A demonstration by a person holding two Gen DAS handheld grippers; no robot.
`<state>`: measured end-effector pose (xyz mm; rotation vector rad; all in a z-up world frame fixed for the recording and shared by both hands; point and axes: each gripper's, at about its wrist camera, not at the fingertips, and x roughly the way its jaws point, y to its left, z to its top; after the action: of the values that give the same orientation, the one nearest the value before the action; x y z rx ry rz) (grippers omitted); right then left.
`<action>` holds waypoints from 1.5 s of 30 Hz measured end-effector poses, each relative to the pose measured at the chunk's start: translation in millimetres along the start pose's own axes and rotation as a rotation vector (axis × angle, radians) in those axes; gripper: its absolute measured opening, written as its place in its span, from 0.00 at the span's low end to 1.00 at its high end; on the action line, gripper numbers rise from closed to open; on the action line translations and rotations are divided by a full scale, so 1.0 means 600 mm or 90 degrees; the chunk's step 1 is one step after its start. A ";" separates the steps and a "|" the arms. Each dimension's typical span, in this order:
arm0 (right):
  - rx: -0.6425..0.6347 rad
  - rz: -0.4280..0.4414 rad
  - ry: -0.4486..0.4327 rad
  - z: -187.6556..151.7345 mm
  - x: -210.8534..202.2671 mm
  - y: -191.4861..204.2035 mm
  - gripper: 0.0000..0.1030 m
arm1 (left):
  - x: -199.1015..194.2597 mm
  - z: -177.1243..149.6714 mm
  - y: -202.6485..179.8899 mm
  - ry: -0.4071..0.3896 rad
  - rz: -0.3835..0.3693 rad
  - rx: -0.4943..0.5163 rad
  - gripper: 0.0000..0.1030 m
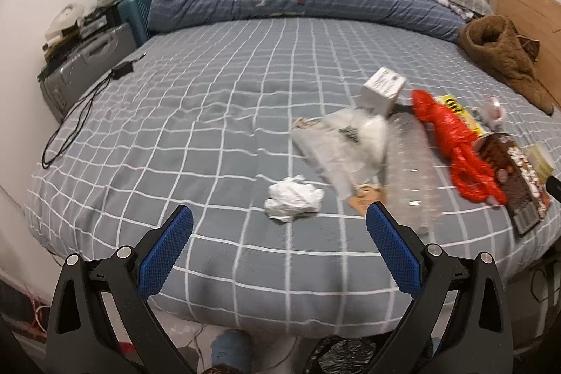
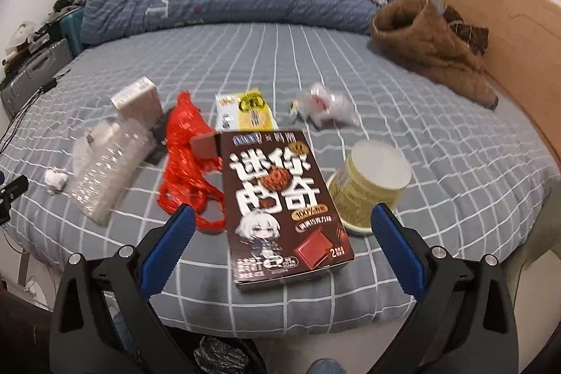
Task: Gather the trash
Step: 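Grasp the white tissue with the left tool while the right tool grasps the brown box, then lift the tissue and brown box and carry both toward the black trash bin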
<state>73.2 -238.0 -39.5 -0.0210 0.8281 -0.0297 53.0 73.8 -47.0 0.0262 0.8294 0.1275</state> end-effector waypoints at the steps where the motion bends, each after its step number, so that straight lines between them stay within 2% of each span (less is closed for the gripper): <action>1: -0.001 0.000 0.010 -0.004 0.010 -0.002 0.93 | 0.006 0.000 0.004 0.003 0.000 -0.002 0.94; 16: 0.021 0.034 0.061 -0.020 0.067 -0.012 0.93 | 0.097 0.013 -0.011 0.047 -0.009 0.010 0.90; 22: 0.012 0.022 0.069 -0.028 0.079 -0.013 0.93 | 0.115 0.011 -0.010 0.061 -0.010 0.013 0.78; 25: 0.004 0.007 0.074 -0.031 0.085 -0.009 0.93 | 0.124 0.009 -0.012 0.070 -0.011 0.013 0.67; 27: 0.011 0.007 0.076 -0.030 0.085 -0.014 0.93 | 0.130 0.007 -0.013 0.080 -0.024 0.011 0.54; 30: 0.013 0.015 0.060 -0.024 0.069 -0.017 0.93 | 0.130 0.006 -0.018 0.079 -0.024 0.021 0.45; 33: 0.021 0.023 0.070 -0.025 0.072 -0.026 0.93 | 0.132 0.005 -0.018 0.082 -0.021 0.020 0.35; 36: 0.026 0.029 0.074 -0.025 0.076 -0.029 0.93 | 0.132 0.006 -0.013 0.086 -0.021 0.011 0.30; 45: 0.018 0.030 0.098 -0.036 0.103 -0.016 0.91 | 0.121 0.005 -0.010 0.085 -0.041 0.004 0.26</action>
<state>99.0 -249.8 -99.3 0.0273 0.9813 0.0011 104.4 77.2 -98.9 -0.0030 0.9632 0.0661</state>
